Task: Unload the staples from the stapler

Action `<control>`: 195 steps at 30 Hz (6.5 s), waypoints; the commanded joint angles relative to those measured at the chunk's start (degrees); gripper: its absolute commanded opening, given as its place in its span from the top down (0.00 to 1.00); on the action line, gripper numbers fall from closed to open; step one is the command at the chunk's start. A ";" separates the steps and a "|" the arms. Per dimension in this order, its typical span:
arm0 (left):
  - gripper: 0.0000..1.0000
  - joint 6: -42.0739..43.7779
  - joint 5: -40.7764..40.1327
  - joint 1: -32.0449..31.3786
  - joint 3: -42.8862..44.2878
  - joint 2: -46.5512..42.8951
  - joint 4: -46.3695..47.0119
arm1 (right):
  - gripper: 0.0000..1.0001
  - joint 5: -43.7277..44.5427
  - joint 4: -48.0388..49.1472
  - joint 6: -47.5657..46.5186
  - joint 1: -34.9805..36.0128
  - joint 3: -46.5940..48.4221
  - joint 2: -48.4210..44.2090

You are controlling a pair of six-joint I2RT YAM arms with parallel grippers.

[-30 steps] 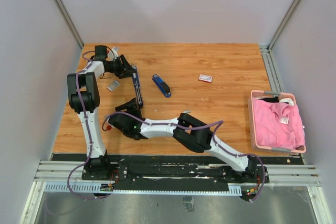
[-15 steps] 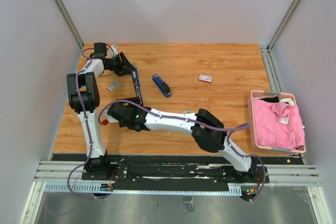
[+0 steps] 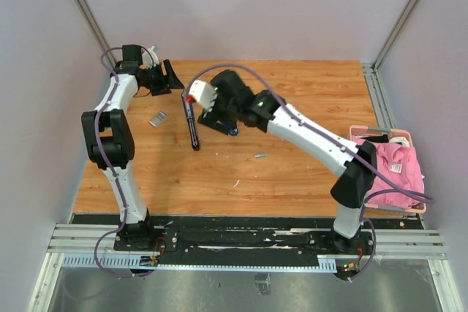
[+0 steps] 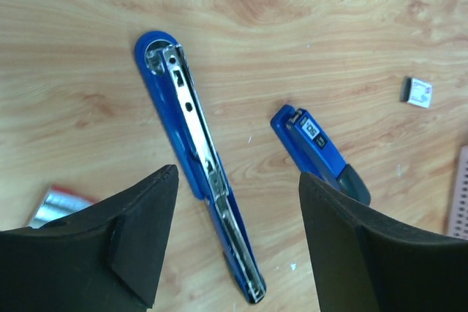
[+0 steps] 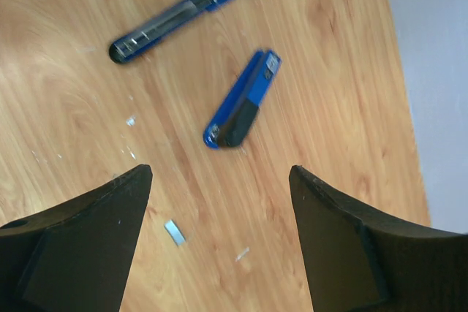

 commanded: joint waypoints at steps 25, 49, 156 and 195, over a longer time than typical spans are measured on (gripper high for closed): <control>0.33 18.94 -32.37 -15.98 -9.90 -3.79 -5.93 | 0.22 -16.34 6.78 6.98 -32.80 -34.78 -27.75; 0.58 18.26 -34.04 -16.74 -1.05 4.42 -8.50 | 0.23 -19.57 7.64 7.37 -35.13 -36.31 -27.64; 0.91 4.38 -42.22 -19.14 15.20 17.08 -5.21 | 0.22 -22.06 8.41 6.67 -36.68 -38.27 -25.18; 0.00 14.75 -25.41 -3.99 -21.91 -26.59 1.11 | 0.33 -11.53 14.41 21.60 -15.77 -10.04 15.21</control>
